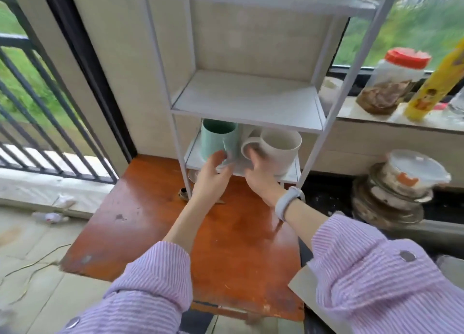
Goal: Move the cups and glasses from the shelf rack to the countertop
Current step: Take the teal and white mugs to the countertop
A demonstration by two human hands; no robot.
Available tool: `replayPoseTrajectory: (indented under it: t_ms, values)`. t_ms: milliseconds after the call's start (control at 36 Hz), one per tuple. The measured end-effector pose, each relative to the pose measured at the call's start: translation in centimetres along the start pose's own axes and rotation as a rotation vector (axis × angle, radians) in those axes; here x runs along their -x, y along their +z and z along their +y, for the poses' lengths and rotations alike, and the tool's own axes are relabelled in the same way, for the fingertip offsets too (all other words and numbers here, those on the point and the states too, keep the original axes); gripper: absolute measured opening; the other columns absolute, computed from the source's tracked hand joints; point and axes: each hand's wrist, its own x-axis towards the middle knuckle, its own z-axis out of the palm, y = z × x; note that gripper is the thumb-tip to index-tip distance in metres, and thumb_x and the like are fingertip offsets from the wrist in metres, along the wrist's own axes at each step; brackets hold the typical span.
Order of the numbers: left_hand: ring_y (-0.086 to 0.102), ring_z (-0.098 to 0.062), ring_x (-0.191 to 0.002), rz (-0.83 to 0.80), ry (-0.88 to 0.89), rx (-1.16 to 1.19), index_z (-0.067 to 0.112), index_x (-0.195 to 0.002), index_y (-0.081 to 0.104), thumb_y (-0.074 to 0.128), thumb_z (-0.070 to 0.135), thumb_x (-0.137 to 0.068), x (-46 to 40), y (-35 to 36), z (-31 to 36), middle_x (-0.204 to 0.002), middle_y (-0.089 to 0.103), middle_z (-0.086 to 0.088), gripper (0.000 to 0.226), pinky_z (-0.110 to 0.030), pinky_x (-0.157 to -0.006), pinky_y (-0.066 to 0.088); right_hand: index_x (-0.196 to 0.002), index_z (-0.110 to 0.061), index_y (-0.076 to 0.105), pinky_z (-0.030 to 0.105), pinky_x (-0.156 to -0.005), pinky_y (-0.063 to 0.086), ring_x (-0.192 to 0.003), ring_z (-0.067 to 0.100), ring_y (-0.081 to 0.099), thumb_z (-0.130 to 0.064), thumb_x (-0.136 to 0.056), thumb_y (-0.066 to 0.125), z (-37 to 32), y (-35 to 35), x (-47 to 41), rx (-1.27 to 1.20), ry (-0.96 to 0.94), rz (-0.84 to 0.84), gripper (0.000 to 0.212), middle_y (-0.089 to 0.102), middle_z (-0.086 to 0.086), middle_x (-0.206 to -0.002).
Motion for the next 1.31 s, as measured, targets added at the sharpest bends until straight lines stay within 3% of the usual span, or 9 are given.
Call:
replayPoseTrajectory:
  t_ms: [111, 250, 361, 444, 611, 750, 917, 1083, 1306]
  values:
    - [0.052, -0.015, -0.113, -0.018, 0.008, 0.079, 0.01, -0.129, 0.048, 0.055, 0.024, -0.09, -1.1, 0.7, 0.1, -0.124, 0.058, -0.004, 0.041, -0.024, -0.088, 0.039, -0.138, -0.02, 0.03, 0.023, -0.1, 0.029, -0.127, 0.022, 0.036, 0.001, -0.086, 0.041, -0.1, 0.5, -1.1, -0.062, 0.001, 0.042, 0.057, 0.037, 0.005, -0.142]
    - [0.049, -0.006, -0.098, 0.018, 0.015, 0.108, 0.013, -0.124, 0.047, 0.055, 0.022, -0.091, -1.5, 1.1, 0.0, -0.107, 0.053, 0.007, 0.036, -0.005, -0.069, 0.035, -0.139, -0.016, 0.031, 0.023, -0.105, 0.026, -0.132, 0.019, 0.033, 0.004, -0.085, 0.041, 0.3, 0.3, -1.2, -0.1, 0.001, 0.052, 0.058, 0.037, 0.005, -0.145]
    - [0.053, -0.007, -0.096, 0.054, 0.001, 0.119, 0.012, -0.121, 0.049, 0.053, 0.024, -0.092, -1.4, 1.0, -0.1, -0.107, 0.059, 0.002, 0.031, -0.006, -0.069, 0.037, -0.131, -0.012, 0.039, 0.029, -0.107, 0.03, -0.126, 0.021, 0.041, 0.002, -0.086, 0.043, 0.1, 0.3, -0.7, -0.122, 0.005, 0.037, 0.047, 0.046, 0.007, -0.134]
    - [0.055, -0.009, -0.095, 0.098, 0.0, 0.09, 0.011, -0.119, 0.05, 0.053, 0.022, -0.091, -1.2, 0.4, -0.5, -0.107, 0.061, -0.002, 0.031, -0.012, -0.073, 0.041, -0.12, -0.016, 0.045, 0.03, -0.103, 0.036, -0.115, 0.019, 0.048, -0.01, -0.09, 0.046, 0.0, 0.6, 0.3, -0.185, -0.002, 0.024, 0.03, 0.051, 0.005, -0.12]
    - [0.062, -0.028, -0.094, 0.118, -0.038, 0.107, 0.013, -0.102, 0.056, 0.053, 0.03, -0.09, -1.2, -0.7, -0.9, -0.094, 0.064, -0.01, 0.021, -0.043, -0.084, 0.053, -0.099, -0.025, 0.057, 0.036, -0.095, 0.049, -0.096, 0.018, 0.058, -0.027, -0.092, 0.049, 0.9, 0.4, 2.9, -0.385, -0.006, 0.07, 0.01, 0.059, 0.002, -0.096]
    - [0.064, -0.037, -0.084, 0.123, -0.052, 0.093, 0.005, -0.079, 0.059, 0.058, 0.04, -0.087, -1.2, -0.7, -0.4, -0.08, 0.064, -0.021, 0.036, -0.051, -0.075, 0.054, -0.078, -0.021, 0.051, 0.023, -0.075, 0.051, -0.063, 0.008, 0.048, -0.037, -0.092, 0.047, 1.2, -0.2, 3.2, -0.467, 0.057, 0.137, 0.022, 0.045, -0.005, -0.06]
    - [0.062, -0.036, -0.071, 0.173, -0.02, 0.015, 0.008, -0.067, 0.056, 0.061, 0.042, -0.083, -1.4, -0.3, 0.0, -0.07, 0.063, -0.018, 0.038, -0.046, -0.062, 0.054, -0.079, -0.019, 0.056, 0.032, -0.077, 0.053, -0.062, 0.011, 0.051, -0.047, -0.088, 0.049, 1.1, -0.9, 2.8, -0.407, 0.198, 0.236, 0.031, 0.049, -0.004, -0.06]
    - [0.049, -0.012, -0.056, 0.195, 0.032, -0.027, 0.015, -0.063, 0.051, 0.063, 0.038, -0.084, -0.7, -0.5, -0.5, -0.059, 0.054, 0.003, 0.034, -0.015, -0.046, 0.038, -0.068, -0.023, 0.052, 0.032, -0.064, 0.047, -0.052, 0.011, 0.043, -0.051, -0.086, 0.049, 1.3, -1.4, 4.2, -0.322, 0.175, 0.3, 0.033, 0.042, -0.007, -0.05]
    - [0.034, -0.007, -0.045, 0.205, 0.056, -0.028, 0.015, -0.055, 0.042, 0.067, 0.035, -0.082, 4.2, -0.6, -1.1, -0.052, 0.042, 0.004, 0.041, -0.01, -0.041, 0.031, -0.043, -0.03, 0.05, 0.016, -0.044, 0.035, -0.037, 0.002, 0.04, -0.041, -0.087, 0.055, 3.3, -2.7, 9.1, -0.319, 0.09, 0.32, 0.045, 0.043, -0.012, -0.035]
